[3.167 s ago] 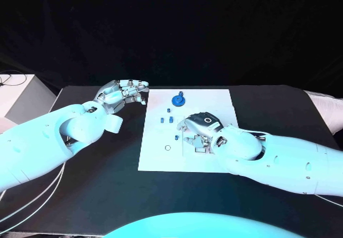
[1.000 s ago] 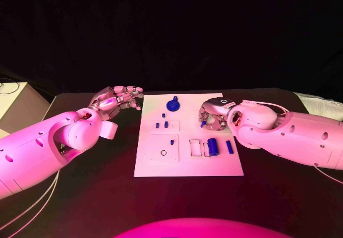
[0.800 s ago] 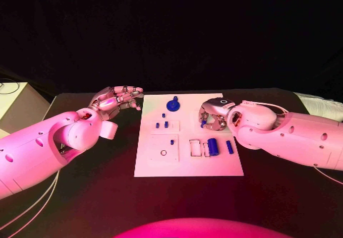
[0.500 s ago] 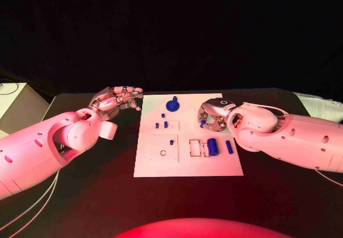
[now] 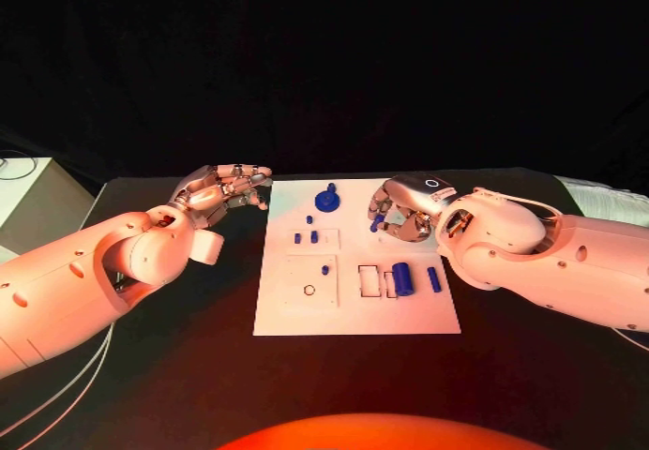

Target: Assemble the parts on the task board

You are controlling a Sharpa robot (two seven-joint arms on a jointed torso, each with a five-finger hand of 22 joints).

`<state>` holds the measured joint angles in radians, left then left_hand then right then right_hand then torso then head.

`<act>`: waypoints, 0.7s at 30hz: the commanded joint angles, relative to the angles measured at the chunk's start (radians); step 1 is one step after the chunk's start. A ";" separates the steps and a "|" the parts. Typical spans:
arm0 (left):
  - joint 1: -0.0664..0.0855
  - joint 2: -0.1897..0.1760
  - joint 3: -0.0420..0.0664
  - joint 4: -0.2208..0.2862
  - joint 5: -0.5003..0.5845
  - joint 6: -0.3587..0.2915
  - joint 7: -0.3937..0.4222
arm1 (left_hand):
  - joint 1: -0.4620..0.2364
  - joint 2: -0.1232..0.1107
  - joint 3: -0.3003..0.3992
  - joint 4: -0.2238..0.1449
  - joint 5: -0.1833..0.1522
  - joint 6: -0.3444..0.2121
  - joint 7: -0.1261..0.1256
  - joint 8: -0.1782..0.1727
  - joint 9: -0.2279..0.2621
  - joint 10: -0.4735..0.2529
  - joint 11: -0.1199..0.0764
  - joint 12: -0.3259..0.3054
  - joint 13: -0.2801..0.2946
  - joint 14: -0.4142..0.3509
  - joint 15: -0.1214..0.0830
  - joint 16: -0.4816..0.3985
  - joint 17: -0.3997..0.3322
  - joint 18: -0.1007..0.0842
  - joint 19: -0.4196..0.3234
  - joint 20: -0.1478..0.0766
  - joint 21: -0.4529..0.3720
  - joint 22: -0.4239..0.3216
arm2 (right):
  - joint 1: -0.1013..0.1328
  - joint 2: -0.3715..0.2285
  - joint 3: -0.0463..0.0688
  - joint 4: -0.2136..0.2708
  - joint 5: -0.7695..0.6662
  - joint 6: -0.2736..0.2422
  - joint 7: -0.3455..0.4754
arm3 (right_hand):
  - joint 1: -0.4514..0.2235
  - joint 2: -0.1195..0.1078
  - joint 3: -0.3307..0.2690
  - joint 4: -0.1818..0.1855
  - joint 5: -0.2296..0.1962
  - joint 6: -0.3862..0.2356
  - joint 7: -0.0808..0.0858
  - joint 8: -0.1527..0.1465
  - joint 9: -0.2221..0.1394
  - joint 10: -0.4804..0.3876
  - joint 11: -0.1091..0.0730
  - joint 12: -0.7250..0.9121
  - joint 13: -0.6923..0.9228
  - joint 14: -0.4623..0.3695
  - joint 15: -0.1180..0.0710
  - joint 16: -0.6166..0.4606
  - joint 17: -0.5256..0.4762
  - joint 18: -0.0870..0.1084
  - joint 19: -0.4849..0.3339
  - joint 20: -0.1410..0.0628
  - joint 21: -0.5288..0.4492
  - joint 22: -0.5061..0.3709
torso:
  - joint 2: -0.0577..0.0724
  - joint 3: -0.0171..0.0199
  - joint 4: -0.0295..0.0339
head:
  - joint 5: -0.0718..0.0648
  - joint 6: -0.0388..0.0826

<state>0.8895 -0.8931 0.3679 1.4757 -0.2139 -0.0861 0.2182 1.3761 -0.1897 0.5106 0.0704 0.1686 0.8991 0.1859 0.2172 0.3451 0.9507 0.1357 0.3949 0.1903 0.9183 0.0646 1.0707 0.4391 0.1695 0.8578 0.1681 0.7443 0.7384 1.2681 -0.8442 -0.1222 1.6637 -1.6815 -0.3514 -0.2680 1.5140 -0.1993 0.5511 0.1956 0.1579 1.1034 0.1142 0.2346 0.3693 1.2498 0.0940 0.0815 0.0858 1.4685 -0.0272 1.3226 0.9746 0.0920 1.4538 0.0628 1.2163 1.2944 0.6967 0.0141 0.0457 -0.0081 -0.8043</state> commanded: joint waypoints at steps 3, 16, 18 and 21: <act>0.000 0.005 0.001 0.000 -0.001 0.018 0.004 | 0.005 0.004 -0.006 0.002 0.000 -0.001 0.007 0.004 -0.001 -0.007 0.000 0.004 -0.002 0.002 0.006 -0.004 -0.001 0.013 0.009 0.001 -0.007 -0.001 | 0.001 0.010 0.003 0.051 -0.003 -0.040 0.002 | -0.010 -0.003 0.068 -0.061 0.007 0.006 0.001 0.004 0.003 0.056 -0.047 0.003 0.030 0.001 -0.006 0.005 0.001 -0.018 0.006 0.000 0.008 0.003 | 0.001 0.0004 0.0003 | 0.007 -0.001; 0.000 0.013 0.000 -0.003 0.000 0.021 0.005 | 0.006 0.006 -0.008 0.004 0.000 -0.001 0.007 0.005 -0.001 -0.009 0.000 0.005 -0.002 0.001 0.006 -0.004 -0.002 0.013 0.010 0.001 -0.010 -0.003 | -0.067 0.139 -0.016 0.062 -0.022 -0.053 0.036 | -0.018 -0.003 0.080 -0.072 0.009 0.000 0.003 0.005 0.006 0.053 -0.046 -0.002 0.031 0.001 -0.006 0.005 -0.001 -0.017 0.005 0.001 0.005 0.002 | 0.003 -0.0011 0.0030 | 0.025 -0.003; 0.000 0.013 0.000 -0.003 0.000 0.021 0.005 | 0.006 0.006 -0.008 0.004 0.000 -0.001 0.007 0.005 -0.001 -0.009 0.000 0.005 -0.002 0.001 0.006 -0.004 -0.002 0.013 0.010 0.001 -0.010 -0.003 | -0.079 0.159 -0.019 0.054 -0.027 -0.051 0.041 | -0.018 -0.003 0.081 -0.073 0.010 0.000 0.003 0.005 0.007 0.053 -0.046 -0.002 0.031 0.001 -0.006 0.004 -0.002 -0.017 0.004 0.001 0.005 0.002 | 0.003 -0.0016 0.0027 | 0.028 -0.003; 0.000 0.012 0.000 -0.002 0.000 0.021 0.004 | 0.006 0.006 -0.008 0.004 0.000 -0.001 0.007 0.005 -0.001 -0.009 0.000 0.005 -0.002 0.001 0.006 -0.004 -0.002 0.013 0.010 0.001 -0.010 -0.003 | -0.097 0.184 -0.022 0.042 -0.032 -0.043 0.045 | -0.018 -0.003 0.081 -0.073 0.010 0.000 0.003 0.005 0.007 0.053 -0.046 -0.002 0.031 0.001 -0.006 0.004 -0.002 -0.017 0.004 0.001 0.005 0.002 | 0.004 -0.0016 0.0028 | 0.033 -0.008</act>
<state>0.8894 -0.8823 0.3677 1.4714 -0.2139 -0.0826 0.2175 1.3761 -0.1897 0.5063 0.0747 0.1686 0.8991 0.1859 0.2172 0.3451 0.9508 0.1357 0.3949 0.1895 0.9183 0.0646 1.0707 0.4391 0.1694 0.8615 0.1718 0.7376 0.7362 1.1761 -0.6662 -0.1445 1.7110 -1.6903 -0.3941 -0.2466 1.4921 -0.2133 0.5827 0.1636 0.1628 1.1039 0.1130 0.2347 0.3746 1.2497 0.0939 0.0813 0.0859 1.4686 -0.0270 1.3226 0.9731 0.0921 1.4538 0.0628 1.2205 1.2970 0.6996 0.0128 0.0481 0.0205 -0.8088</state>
